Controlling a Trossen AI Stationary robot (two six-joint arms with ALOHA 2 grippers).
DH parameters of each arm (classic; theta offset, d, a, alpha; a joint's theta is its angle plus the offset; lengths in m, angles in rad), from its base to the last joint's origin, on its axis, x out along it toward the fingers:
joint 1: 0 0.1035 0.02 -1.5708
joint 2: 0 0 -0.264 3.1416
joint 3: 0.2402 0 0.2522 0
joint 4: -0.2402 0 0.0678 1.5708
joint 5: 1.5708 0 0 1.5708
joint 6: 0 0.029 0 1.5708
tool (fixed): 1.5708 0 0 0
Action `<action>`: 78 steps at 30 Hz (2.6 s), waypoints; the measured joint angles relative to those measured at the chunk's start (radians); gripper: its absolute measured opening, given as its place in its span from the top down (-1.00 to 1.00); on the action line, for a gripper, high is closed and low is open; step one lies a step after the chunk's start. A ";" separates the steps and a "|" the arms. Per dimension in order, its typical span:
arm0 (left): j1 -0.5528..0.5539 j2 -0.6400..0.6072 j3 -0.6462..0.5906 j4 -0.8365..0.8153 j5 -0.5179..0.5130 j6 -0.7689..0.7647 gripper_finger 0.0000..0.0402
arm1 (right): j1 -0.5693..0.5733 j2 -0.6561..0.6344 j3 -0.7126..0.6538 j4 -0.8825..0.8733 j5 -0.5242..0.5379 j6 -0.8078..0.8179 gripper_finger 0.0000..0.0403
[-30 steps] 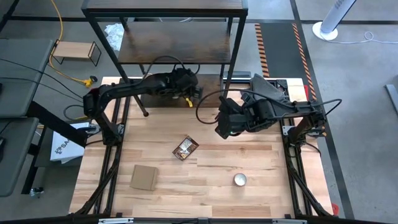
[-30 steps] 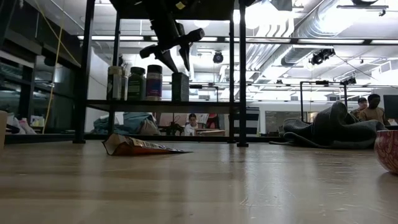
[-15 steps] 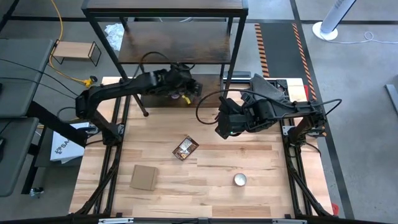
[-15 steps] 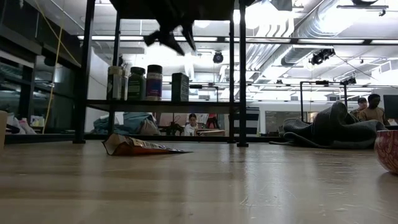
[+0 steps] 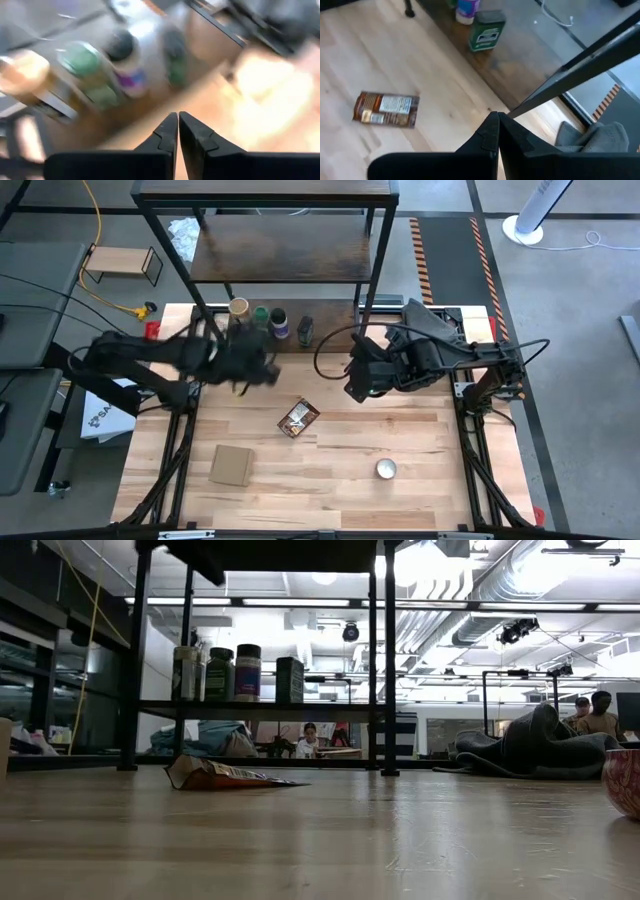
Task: Shelf spices
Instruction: Put the orange seasoning pack on the shelf
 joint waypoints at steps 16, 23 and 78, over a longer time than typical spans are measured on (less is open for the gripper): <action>-0.506 -0.125 -0.357 -0.013 0.104 -0.715 1.00 | -0.007 0.055 0.000 0.028 -0.208 -0.154 1.00; -0.545 -0.124 -0.456 0.091 0.168 -0.828 1.00 | -0.004 0.148 0.000 0.038 -0.307 -0.200 1.00; -0.160 0.301 -0.405 0.534 0.615 0.941 -0.39 | 0.278 -0.511 -0.898 0.309 -0.261 0.662 -0.13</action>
